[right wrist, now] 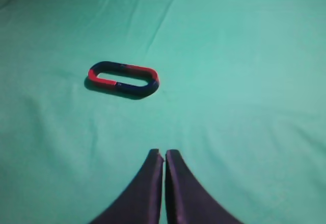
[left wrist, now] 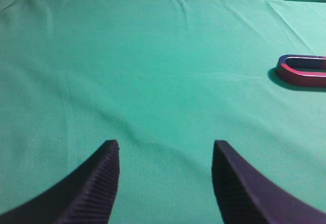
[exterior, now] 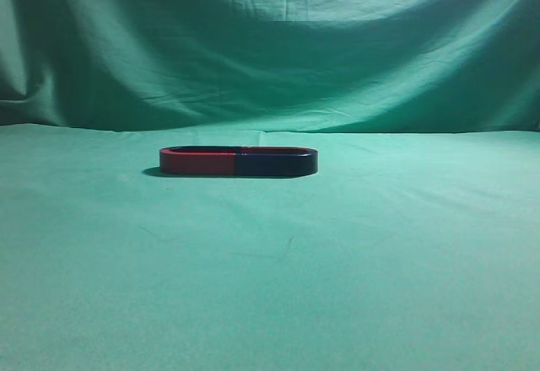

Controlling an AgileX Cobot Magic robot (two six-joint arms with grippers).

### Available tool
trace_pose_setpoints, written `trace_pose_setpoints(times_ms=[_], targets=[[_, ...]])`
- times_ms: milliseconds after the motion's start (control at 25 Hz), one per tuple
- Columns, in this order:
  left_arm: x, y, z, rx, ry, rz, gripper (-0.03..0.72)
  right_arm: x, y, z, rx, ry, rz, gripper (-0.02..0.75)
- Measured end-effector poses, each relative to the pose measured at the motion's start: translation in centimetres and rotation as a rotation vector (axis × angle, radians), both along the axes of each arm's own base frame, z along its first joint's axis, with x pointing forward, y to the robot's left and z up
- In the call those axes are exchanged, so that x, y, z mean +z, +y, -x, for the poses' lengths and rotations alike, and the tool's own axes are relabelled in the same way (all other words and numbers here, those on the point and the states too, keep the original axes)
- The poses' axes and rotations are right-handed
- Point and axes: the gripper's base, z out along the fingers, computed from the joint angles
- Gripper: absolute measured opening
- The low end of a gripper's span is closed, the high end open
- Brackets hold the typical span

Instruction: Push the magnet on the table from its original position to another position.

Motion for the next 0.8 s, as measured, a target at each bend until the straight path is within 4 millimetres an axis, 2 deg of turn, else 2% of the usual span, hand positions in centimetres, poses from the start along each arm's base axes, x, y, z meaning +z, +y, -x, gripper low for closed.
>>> trace_pose_setpoints(times_ms=[80, 240, 360, 520, 640, 800], targets=[[0.0, 0.0, 0.0, 0.0, 0.0, 0.0, 0.372, -0.4, -0.4, 0.7, 0.013, -0.082, -0.001, 0.0], [0.0, 0.0, 0.0, 0.0, 0.0, 0.0, 0.372, -2.6, -1.1, 1.6, 0.011, -0.176, 0.017, 0.0], [0.0, 0.0, 0.0, 0.0, 0.0, 0.0, 0.372, -5.0, -1.6, 1.8, -0.034, -0.264, 0.018, 0.0], [0.0, 0.0, 0.0, 0.0, 0.0, 0.0, 0.372, -8.8, -2.5, 2.0, -0.179, -0.351, 0.018, 0.0], [0.0, 0.0, 0.0, 0.0, 0.0, 0.0, 0.372, -11.8, -3.1, 2.2, -0.282, -0.344, 0.039, 0.0], [0.0, 0.0, 0.0, 0.0, 0.0, 0.0, 0.372, -14.5, -3.5, 2.0, -0.351, -0.292, 0.065, 0.0]])
